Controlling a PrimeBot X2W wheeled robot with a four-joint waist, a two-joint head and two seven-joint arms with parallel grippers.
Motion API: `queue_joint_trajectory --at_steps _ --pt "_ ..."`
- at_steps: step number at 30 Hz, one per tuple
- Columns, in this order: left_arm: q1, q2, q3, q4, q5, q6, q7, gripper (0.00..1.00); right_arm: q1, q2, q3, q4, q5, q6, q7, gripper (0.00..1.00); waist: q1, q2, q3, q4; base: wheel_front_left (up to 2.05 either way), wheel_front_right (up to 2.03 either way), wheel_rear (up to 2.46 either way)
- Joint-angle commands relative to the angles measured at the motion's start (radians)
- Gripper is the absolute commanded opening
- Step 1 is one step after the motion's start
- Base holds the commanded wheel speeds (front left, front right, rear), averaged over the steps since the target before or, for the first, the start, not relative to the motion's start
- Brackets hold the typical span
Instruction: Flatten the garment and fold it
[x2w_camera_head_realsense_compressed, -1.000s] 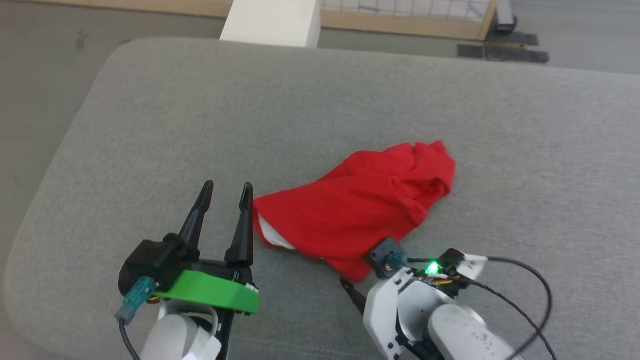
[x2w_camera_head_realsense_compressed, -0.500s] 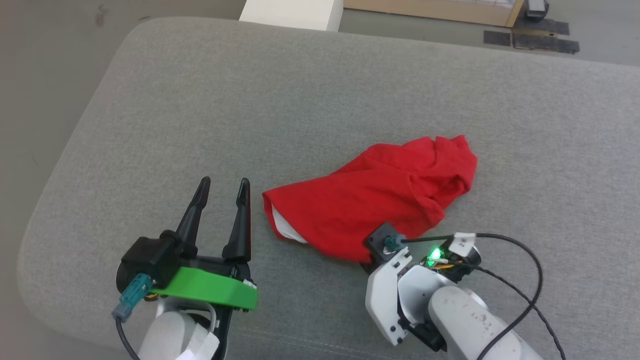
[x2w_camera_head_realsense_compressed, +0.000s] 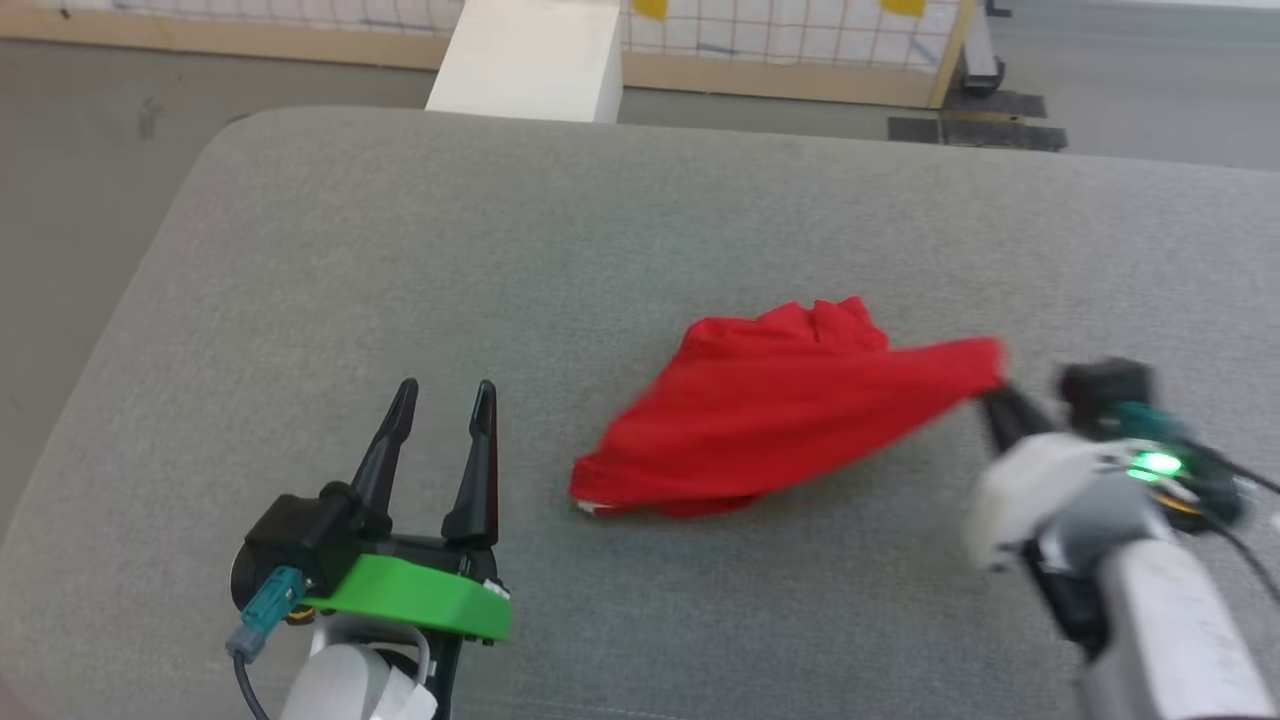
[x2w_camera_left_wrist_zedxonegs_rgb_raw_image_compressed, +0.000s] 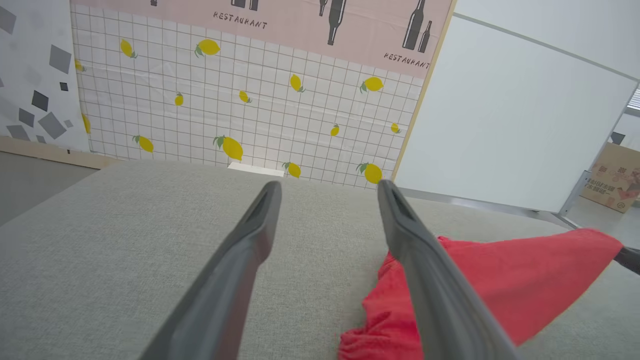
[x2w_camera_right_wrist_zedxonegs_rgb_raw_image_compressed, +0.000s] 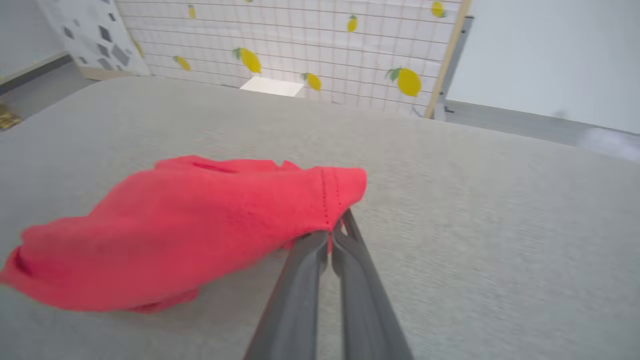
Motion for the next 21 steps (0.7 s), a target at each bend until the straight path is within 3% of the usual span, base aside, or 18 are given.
queue_joint_trajectory --at_steps 1,6,12,13,14,18,21 --pt "0.011 0.002 -0.003 0.001 0.006 -0.007 -0.004 1.0 0.032 -0.001 -0.061 -0.025 -0.03 -0.002 0.02 0.0 0.0 0.0 -0.023 -0.028 0.0 0.0 0.0" --pt "0.014 0.007 -0.023 0.005 0.003 -0.007 -0.004 1.0 0.119 -0.001 -0.276 -0.068 -0.107 -0.002 0.112 0.0 0.0 0.0 -0.025 -0.052 0.0 0.0 0.0" --pt "0.013 0.016 -0.042 0.016 -0.002 -0.007 -0.004 1.0 0.184 -0.001 -0.374 -0.008 -0.105 -0.002 0.192 0.0 0.0 0.0 -0.018 -0.074 0.0 0.0 0.0" --pt "0.013 0.018 -0.046 0.018 -0.002 -0.007 -0.004 1.0 0.188 -0.001 -0.374 0.003 -0.097 -0.002 0.187 0.75 0.0 0.0 -0.019 -0.077 0.0 0.0 0.0" --pt "0.013 0.02 -0.048 0.02 -0.003 -0.007 -0.004 1.0 0.19 -0.001 -0.375 0.01 -0.081 -0.002 0.178 1.0 0.0 0.0 -0.019 -0.079 0.0 0.0 0.0" --pt "0.014 0.024 -0.063 0.029 -0.006 -0.007 -0.004 1.0 0.212 -0.001 -0.383 -0.001 -0.016 -0.002 0.097 1.0 0.0 0.0 -0.026 -0.085 0.0 0.0 0.0" --pt "0.014 0.024 -0.089 0.033 -0.008 -0.007 -0.004 1.0 0.248 -0.001 -0.379 -0.07 0.003 -0.002 -0.039 1.0 0.0 0.0 -0.033 -0.088 0.0 0.0 0.0"
